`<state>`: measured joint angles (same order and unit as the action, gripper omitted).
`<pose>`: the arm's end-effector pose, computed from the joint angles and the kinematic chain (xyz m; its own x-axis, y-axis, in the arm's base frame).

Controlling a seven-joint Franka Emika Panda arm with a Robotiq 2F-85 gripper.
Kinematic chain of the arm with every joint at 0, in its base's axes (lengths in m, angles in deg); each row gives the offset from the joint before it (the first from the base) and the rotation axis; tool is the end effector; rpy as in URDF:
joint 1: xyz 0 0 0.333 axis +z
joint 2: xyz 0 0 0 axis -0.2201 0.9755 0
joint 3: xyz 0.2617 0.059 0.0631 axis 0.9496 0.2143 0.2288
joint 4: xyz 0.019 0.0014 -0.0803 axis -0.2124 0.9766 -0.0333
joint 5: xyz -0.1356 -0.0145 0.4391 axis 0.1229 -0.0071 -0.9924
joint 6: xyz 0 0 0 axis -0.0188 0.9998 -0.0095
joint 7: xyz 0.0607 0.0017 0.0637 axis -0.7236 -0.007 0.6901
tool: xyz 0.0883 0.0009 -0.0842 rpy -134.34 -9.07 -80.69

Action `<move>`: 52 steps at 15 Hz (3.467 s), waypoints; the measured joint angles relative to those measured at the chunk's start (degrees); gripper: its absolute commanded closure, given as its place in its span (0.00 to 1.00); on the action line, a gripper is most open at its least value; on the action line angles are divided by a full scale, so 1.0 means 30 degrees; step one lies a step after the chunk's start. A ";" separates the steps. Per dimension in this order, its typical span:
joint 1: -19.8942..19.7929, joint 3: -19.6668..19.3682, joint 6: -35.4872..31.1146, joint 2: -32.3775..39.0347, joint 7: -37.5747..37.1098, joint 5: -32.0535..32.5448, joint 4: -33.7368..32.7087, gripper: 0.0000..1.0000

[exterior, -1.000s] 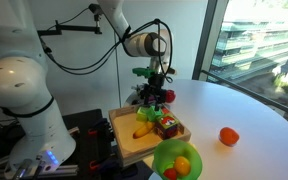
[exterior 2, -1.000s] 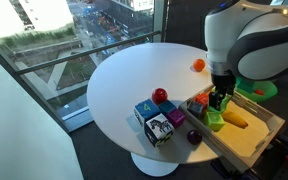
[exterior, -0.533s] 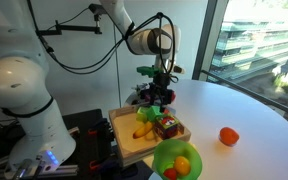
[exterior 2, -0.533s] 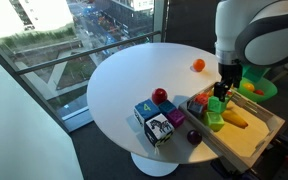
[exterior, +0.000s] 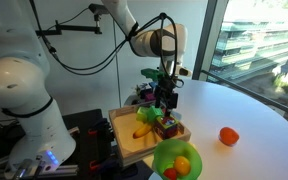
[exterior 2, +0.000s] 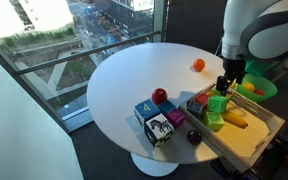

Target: Place the green block on the tray then take the orange and green cube and put it on the table

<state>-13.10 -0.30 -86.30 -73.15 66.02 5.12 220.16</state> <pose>0.5073 -0.0374 0.1692 0.9709 -0.0867 -0.2230 -0.0327 -0.9713 0.2354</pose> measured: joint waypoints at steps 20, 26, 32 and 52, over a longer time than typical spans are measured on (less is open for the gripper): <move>-0.0938 -0.0887 -0.6596 0.0886 0.1982 -0.1167 0.1879 0.26; -0.0938 -0.0894 -0.6623 0.0881 0.2275 -0.1718 0.1869 0.72; -0.1136 -0.1169 -0.6561 0.0658 0.2440 -0.1923 0.1767 1.00; -0.1064 -0.0567 -0.2907 -0.0566 0.2710 -0.3357 -0.0714 0.97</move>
<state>-16.29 -2.00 -95.02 -74.85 74.15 -4.95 218.02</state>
